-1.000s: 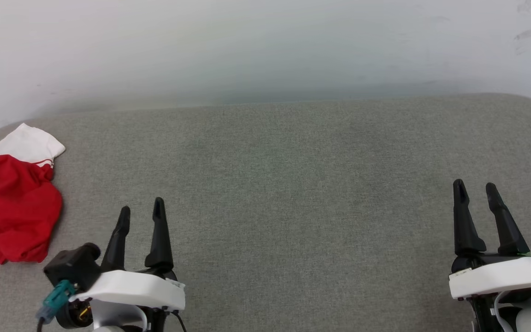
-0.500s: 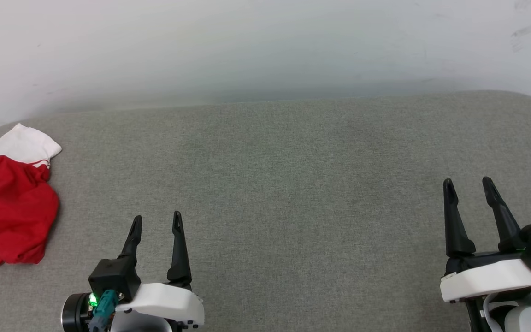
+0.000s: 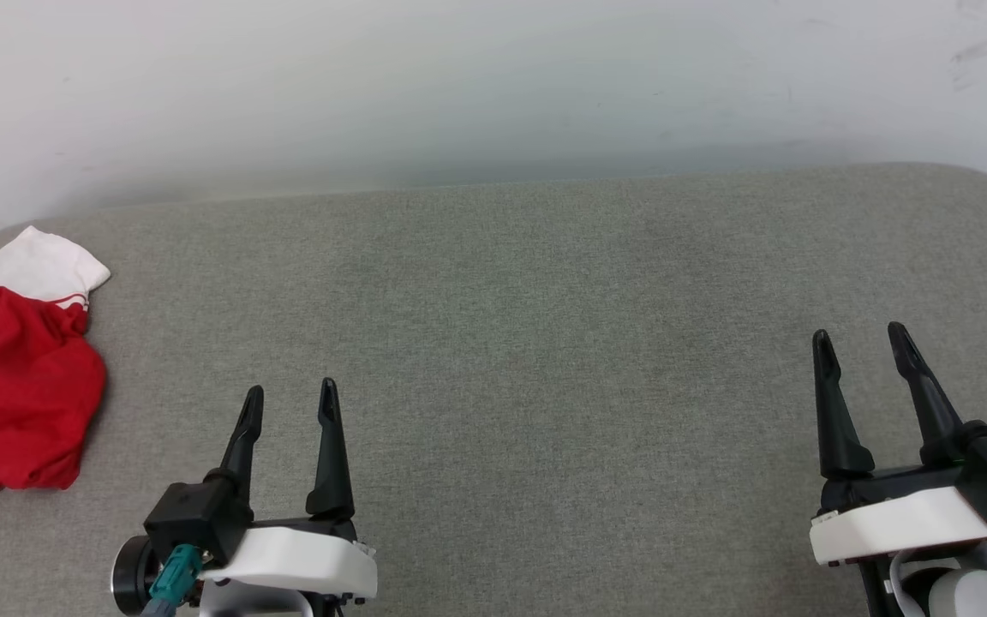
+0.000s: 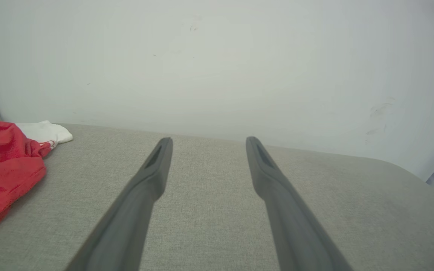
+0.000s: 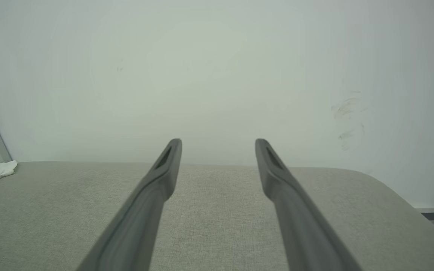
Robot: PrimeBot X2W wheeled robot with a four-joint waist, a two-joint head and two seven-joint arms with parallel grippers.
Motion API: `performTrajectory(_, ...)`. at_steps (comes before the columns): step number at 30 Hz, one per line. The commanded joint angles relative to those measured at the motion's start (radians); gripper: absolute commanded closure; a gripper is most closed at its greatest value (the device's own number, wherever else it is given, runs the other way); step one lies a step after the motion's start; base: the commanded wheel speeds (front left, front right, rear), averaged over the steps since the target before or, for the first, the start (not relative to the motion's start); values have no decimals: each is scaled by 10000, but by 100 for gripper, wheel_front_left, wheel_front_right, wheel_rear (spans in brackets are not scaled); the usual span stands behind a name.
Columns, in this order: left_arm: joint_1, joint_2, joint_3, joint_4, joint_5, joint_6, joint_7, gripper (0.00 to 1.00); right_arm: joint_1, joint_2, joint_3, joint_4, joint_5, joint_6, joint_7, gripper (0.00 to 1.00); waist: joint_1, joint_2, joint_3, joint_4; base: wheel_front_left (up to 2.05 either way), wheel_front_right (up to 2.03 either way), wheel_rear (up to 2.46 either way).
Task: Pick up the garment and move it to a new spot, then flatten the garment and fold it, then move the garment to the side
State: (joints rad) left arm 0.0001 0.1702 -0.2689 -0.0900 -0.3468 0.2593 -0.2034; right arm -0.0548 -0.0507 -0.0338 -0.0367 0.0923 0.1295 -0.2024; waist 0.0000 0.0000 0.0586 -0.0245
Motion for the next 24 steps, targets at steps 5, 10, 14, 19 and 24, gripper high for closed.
performTrajectory(5, 358, -568, 884, -277, 273, -1206, -156, 0, 78, 6, -71, 172, 587, 12, -177, 0, 0, 0, 37, -3, 0, 0, 0)
performTrajectory(10, 586, -1002, 1683, -126, 724, -2288, -262, 0, 134, 7, 2, 599, 1026, 12, -282, 0, 0, 0, 32, -32, 0, 0, 0)
performTrajectory(14, 728, -1107, 1855, 125, 1442, -2669, -335, 0, 96, 7, 11, 883, 1112, 12, -354, 0, 0, 0, 24, -70, 0, 0, 0)
performTrajectory(19, 704, -1170, 1779, 339, 2145, -2846, -431, 0, 38, 8, 84, 980, 716, 12, -436, 0, 0, 0, 43, -112, 0, 0, 0)
performTrajectory(24, 737, -1192, 1704, 375, 2570, -2796, -521, 0, 39, 10, 115, 1018, 398, 12, -548, 0, 0, 0, 50, -130, 0, 0, 0)
